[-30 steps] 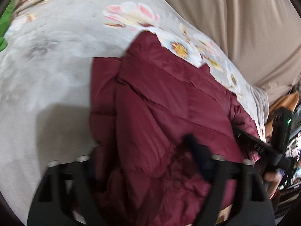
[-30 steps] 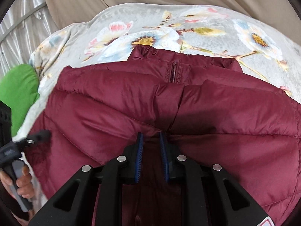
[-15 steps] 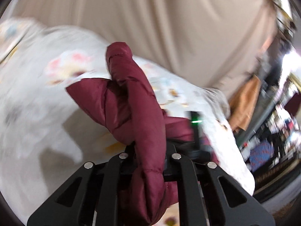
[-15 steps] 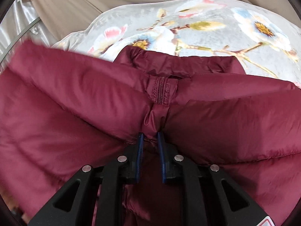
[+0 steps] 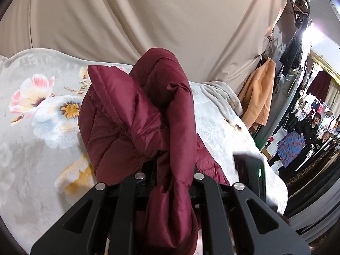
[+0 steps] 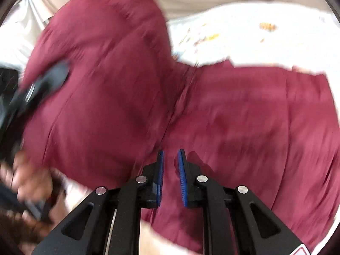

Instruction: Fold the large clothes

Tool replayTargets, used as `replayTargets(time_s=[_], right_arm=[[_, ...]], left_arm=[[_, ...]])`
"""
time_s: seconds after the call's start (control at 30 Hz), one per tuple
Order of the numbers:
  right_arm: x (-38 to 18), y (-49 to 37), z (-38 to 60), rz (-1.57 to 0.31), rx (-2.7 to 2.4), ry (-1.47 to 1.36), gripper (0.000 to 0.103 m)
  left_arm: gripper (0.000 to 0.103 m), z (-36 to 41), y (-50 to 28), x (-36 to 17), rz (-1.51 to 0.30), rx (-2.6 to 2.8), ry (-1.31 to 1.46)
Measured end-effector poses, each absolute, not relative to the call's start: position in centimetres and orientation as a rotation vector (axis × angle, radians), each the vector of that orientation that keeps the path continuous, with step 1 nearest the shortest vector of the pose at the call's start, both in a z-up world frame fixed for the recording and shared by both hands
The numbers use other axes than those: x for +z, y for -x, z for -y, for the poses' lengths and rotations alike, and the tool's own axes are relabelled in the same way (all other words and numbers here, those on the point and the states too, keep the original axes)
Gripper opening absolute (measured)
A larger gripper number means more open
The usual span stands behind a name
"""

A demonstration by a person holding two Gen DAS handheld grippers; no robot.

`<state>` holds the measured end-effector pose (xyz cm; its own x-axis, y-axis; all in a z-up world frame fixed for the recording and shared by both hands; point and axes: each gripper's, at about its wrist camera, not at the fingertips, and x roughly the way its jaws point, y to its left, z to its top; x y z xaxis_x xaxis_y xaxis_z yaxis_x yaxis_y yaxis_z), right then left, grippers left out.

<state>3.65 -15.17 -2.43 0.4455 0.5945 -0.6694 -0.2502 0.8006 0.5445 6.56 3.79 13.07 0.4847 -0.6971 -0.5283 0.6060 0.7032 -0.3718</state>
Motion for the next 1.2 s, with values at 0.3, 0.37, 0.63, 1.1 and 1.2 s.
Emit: replayTargets(time_s=[0.3, 0.37, 0.63, 1.1, 1.2], right_arm=[[-6.9, -6.8, 8.8, -1.046, 0.695, -0.369, 0.006], [-7.1, -7.1, 8.7, -1.047, 0.706, -0.397, 0.005], [-1.9, 0.6, 19.5, -0.892, 0.463, -0.499, 0.005], [-5.5, -0.9, 26.2, -0.938, 0.249, -0.535, 0.005], [-5.8, -1.0, 26.2, -0.935, 0.259, -0.565, 0.005]], left_arm=[[0.011, -3.4, -5.8, 12.9, -0.714, -0.76, 0.124], [0.011, -2.3, -6.1, 12.5, -0.731, -0.763, 0.111], [0.011, 2.1, -6.4, 11.7, -0.754, -0.807, 0.057], [0.012, 9.8, -5.6, 8.1, -0.835, -0.825, -0.047], [0.012, 11.9, -5.7, 6.5, -0.868, -0.834, -0.084]])
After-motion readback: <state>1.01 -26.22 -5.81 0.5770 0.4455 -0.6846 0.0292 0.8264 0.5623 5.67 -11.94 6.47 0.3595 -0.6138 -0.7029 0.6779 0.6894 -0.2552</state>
